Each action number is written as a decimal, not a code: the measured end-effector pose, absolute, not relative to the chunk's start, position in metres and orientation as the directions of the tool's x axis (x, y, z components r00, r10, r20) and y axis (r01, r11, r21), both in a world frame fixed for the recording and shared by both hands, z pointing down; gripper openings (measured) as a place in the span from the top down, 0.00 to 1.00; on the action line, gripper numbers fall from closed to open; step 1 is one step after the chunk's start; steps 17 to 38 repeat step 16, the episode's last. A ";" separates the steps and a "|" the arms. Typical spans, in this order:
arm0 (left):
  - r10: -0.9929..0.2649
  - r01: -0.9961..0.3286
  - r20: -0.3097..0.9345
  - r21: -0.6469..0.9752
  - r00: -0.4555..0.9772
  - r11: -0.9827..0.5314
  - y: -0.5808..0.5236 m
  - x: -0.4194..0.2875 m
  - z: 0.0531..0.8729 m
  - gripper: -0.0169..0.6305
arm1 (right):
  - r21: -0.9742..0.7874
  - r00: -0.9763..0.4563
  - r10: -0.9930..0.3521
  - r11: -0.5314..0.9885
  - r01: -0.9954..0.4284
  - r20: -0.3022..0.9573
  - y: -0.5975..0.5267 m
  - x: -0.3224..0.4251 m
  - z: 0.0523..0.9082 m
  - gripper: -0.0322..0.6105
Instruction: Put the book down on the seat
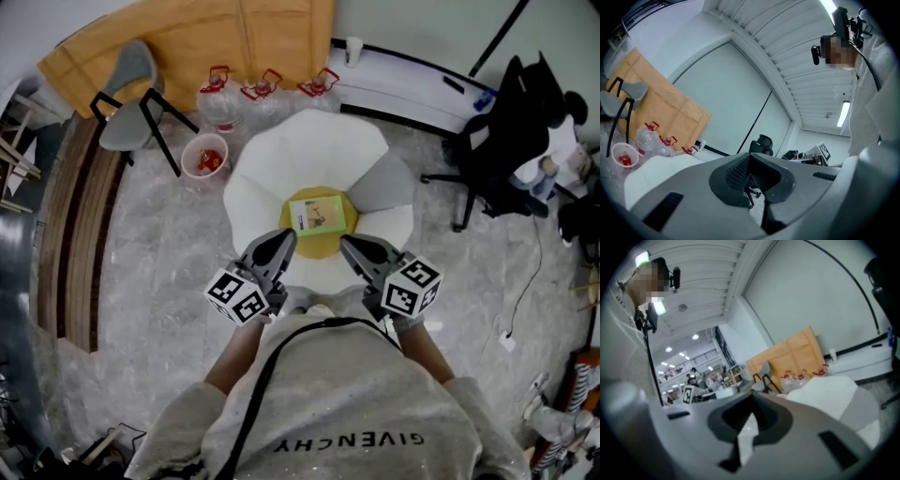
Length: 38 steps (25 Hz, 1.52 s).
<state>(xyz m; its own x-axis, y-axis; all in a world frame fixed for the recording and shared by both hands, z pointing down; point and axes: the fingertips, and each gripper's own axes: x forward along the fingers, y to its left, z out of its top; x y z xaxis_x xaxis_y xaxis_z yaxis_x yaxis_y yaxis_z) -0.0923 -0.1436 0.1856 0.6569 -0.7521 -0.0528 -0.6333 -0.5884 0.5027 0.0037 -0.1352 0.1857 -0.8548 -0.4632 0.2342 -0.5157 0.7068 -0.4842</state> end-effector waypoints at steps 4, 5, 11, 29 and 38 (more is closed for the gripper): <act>-0.745 -0.626 -0.053 0.504 0.665 -0.595 -0.146 -0.088 0.189 0.94 | -0.487 -0.842 -0.481 0.690 -0.536 0.244 -0.137 0.012 0.187 0.93; -0.746 -0.627 -0.050 0.506 0.664 -0.592 -0.146 -0.088 0.189 0.94 | -0.486 -0.839 -0.486 0.687 -0.540 0.245 -0.138 0.014 0.188 0.93; -0.744 -0.624 -0.045 0.514 0.666 -0.589 -0.149 -0.091 0.194 0.94 | -0.483 -0.828 -0.499 0.676 -0.556 0.255 -0.140 0.015 0.190 0.93; -0.743 -0.626 -0.032 0.516 0.668 -0.585 -0.147 -0.087 0.196 0.94 | -0.492 -0.829 -0.496 0.670 -0.556 0.260 -0.138 0.019 0.193 0.93; -0.743 -0.626 -0.032 0.516 0.668 -0.585 -0.147 -0.087 0.196 0.94 | -0.492 -0.829 -0.496 0.670 -0.556 0.260 -0.138 0.019 0.193 0.93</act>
